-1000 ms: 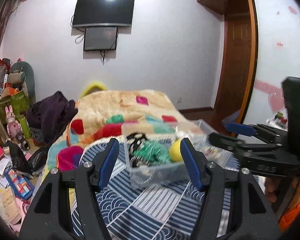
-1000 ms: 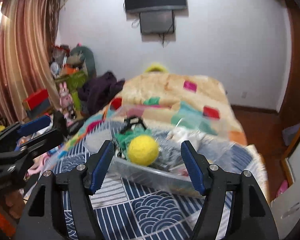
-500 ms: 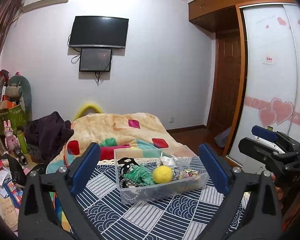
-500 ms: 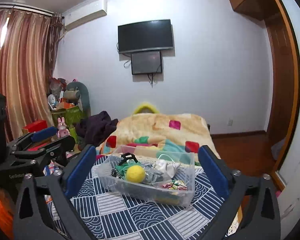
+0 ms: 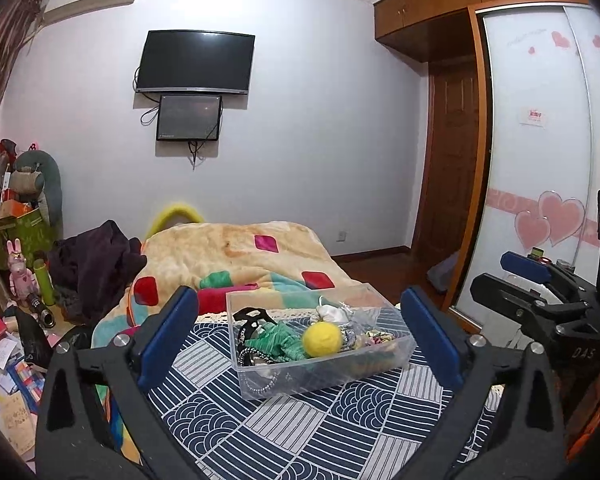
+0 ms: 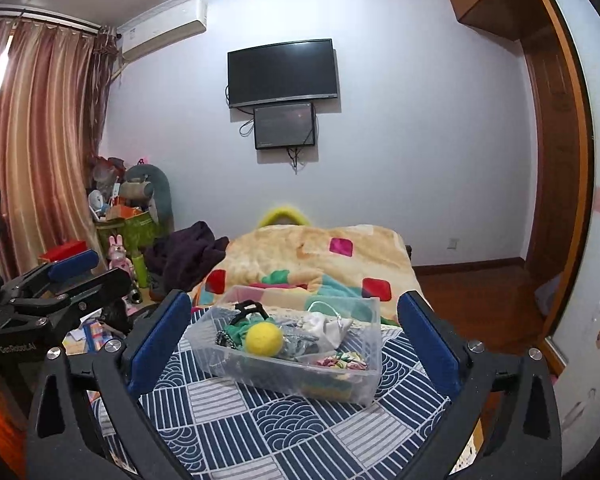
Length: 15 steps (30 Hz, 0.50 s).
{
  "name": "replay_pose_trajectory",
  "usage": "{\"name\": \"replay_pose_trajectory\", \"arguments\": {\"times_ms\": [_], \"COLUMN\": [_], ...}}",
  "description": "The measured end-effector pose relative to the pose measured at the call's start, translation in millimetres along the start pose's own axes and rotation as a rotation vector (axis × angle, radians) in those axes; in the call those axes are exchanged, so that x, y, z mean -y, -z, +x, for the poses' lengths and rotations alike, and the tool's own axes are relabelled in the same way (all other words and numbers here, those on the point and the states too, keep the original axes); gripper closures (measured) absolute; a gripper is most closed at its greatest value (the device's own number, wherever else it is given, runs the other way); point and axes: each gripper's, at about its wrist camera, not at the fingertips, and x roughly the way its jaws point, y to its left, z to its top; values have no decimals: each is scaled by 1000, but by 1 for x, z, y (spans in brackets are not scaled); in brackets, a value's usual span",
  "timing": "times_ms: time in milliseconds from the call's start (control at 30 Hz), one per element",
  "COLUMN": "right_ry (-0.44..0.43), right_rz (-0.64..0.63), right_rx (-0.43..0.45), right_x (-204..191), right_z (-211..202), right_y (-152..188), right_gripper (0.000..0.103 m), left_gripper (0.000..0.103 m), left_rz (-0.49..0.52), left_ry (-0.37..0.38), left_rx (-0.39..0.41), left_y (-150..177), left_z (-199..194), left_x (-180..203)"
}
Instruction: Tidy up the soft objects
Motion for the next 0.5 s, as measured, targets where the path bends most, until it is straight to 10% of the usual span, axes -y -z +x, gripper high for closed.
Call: {"name": "replay_pose_trajectory", "arguments": {"times_ms": [500], "right_ry": [-7], "right_rz": [9], "right_rx": [10], "right_x": [1], "right_z": [-10], "right_y": [0], "right_gripper": [0], "left_gripper": [1], "left_rz": [3], "left_ry": [-3], "left_rx": [1], "left_y": [-1], "left_z": [1], "left_x": [0]}}
